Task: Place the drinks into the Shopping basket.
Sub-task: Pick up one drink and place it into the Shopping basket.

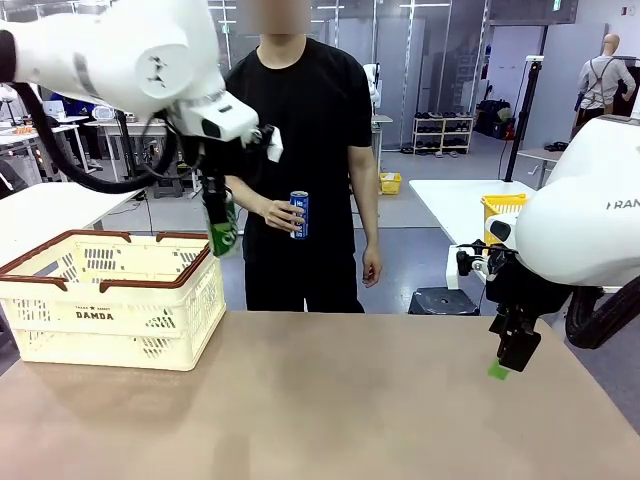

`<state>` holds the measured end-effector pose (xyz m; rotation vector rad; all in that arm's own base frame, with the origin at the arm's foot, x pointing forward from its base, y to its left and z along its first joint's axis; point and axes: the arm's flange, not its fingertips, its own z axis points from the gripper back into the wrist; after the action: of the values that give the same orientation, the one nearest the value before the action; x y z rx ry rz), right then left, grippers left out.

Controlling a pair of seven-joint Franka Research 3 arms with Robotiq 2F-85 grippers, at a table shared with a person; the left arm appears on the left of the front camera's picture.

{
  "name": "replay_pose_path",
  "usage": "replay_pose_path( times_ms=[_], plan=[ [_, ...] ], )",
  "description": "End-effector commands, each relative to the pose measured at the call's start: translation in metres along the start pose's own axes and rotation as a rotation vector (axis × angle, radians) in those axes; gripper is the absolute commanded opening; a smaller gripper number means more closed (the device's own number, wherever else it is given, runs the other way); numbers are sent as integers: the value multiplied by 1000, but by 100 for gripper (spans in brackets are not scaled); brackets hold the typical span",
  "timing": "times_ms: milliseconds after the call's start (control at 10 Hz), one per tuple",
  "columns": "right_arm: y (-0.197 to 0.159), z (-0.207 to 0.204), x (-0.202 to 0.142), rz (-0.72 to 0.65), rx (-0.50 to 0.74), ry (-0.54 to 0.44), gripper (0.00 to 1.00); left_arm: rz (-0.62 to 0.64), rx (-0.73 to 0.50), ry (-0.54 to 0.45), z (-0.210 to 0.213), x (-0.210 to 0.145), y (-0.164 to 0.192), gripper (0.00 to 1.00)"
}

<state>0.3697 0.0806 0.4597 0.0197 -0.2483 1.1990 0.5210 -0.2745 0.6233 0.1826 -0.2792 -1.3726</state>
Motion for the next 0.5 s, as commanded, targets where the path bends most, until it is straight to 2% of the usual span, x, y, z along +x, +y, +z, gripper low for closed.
replay_pose_path(
  times_ms=[0,200,400],
  plan=[
    [0,1,0,-2,-2,8,100,89,64,42,9,-26,-4,61],
    [0,1,0,-2,-2,8,100,161,78,77,21,-51,5,61],
    [0,1,0,-2,-2,8,100,157,70,22,23,-72,7,61]
  ],
)
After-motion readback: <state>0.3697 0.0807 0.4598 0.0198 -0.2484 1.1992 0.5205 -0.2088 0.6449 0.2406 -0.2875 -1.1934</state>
